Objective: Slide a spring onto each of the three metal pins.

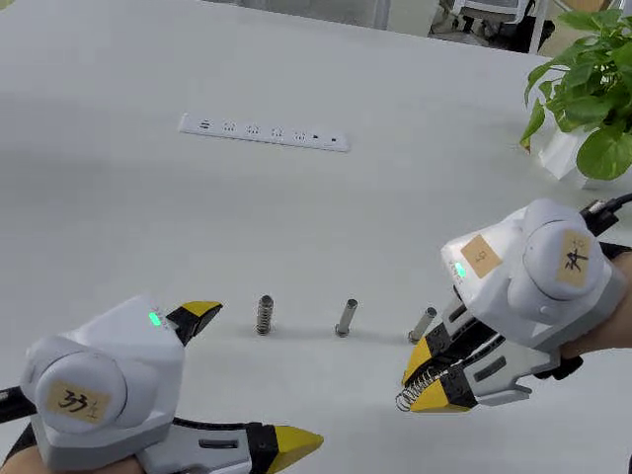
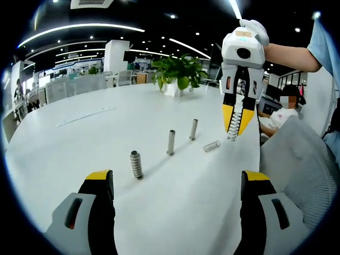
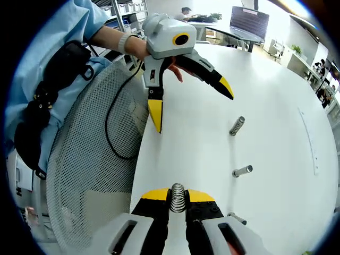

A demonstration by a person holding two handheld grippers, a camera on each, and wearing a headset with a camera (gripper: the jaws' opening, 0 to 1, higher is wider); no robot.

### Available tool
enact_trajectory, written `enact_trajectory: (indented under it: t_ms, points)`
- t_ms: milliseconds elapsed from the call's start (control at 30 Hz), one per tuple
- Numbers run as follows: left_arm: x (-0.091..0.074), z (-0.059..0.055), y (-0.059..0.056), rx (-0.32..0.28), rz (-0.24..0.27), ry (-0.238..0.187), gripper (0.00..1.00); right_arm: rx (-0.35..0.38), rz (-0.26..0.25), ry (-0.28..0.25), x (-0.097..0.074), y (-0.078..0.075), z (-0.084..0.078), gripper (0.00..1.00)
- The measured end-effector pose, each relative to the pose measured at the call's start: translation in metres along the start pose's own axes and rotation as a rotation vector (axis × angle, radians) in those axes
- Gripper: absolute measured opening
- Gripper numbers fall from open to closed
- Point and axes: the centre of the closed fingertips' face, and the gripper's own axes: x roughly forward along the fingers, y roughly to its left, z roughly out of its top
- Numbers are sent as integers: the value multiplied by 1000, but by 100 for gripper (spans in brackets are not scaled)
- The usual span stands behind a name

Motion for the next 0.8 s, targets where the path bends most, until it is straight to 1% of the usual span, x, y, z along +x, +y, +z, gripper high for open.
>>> enact_trajectory:
  t_ms: [67,200,333,433,533,567,633,733,800]
  points:
    - [0,0,0,12,8,2,99,-11,-6,19,-2,-3,-2,7]
    - [-1,0,1,11,21,-5,99,-40,-22,65,-4,-13,-7,7]
    - [-1,-1,1,17,30,0,99,-53,-30,77,-5,-23,-7,7]
    - [-2,-3,1,16,32,4,98,-63,-36,78,-8,-31,-2,7]
    - [-3,-5,2,8,35,6,98,-91,-50,95,-10,-40,0,7]
    - [-4,-5,2,7,38,5,98,-91,-50,92,-11,-41,2,7]
    - [-5,-5,3,4,40,3,98,-98,-57,90,-12,-47,6,7]
    - [-6,-6,4,5,42,7,98,-120,-66,105,-13,-56,9,7]
    - [-6,-6,4,6,42,10,98,-123,-68,106,-13,-62,11,7]
